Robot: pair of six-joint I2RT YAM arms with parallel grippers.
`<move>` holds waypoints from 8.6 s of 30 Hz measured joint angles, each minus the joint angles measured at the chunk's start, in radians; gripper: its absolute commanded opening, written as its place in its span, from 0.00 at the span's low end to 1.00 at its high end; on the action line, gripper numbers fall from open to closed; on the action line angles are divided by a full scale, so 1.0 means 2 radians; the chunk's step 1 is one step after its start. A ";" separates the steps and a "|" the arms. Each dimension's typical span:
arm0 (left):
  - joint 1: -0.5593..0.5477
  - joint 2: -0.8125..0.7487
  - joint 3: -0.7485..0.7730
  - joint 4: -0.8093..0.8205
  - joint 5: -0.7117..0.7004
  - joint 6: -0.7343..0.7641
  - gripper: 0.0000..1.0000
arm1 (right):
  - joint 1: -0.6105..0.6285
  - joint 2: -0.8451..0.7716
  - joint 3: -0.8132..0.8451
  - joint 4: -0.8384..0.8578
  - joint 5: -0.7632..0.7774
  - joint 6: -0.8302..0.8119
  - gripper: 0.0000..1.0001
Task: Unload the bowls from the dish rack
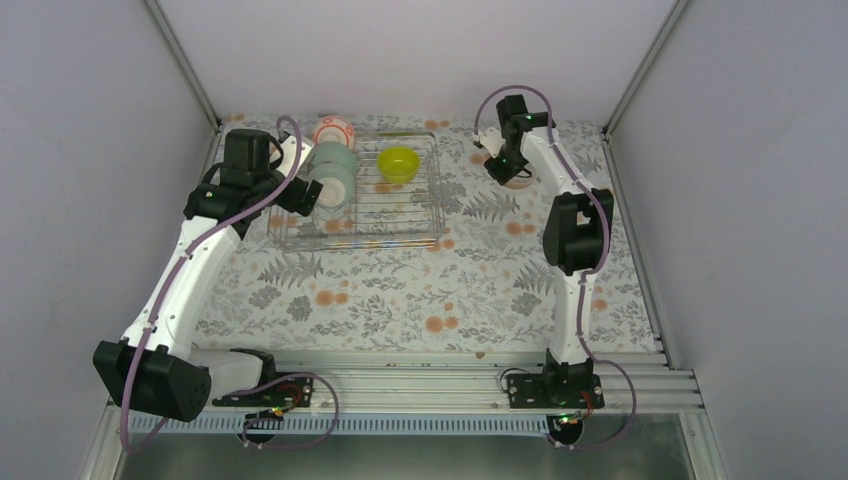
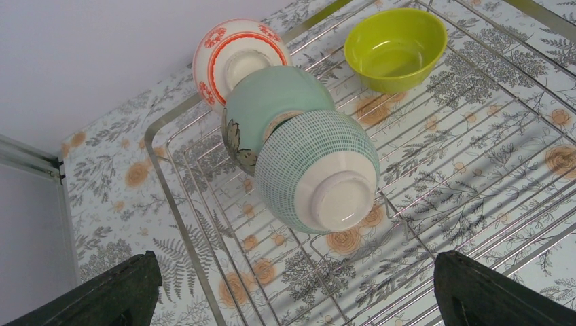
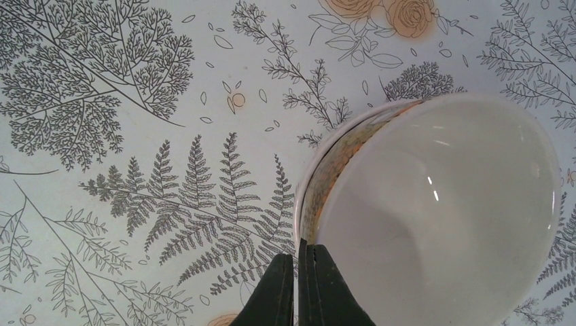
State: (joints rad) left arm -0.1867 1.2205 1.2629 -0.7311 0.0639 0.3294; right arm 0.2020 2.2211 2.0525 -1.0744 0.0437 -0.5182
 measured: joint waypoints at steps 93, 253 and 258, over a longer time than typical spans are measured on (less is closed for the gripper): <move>0.003 -0.015 -0.022 0.002 -0.028 0.012 1.00 | 0.191 0.122 0.101 0.159 -0.107 -0.058 0.37; 0.053 0.126 -0.084 0.144 -0.047 0.039 1.00 | 0.180 0.136 0.117 0.215 -0.494 0.245 1.00; 0.054 0.134 -0.090 0.156 -0.038 0.039 1.00 | 0.193 0.137 0.116 0.228 -0.478 0.249 1.00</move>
State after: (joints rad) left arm -0.0795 1.4876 1.0832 -0.4198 -0.0116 0.4080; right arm 0.5888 2.4943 2.2841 -0.6186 -0.9131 -0.0204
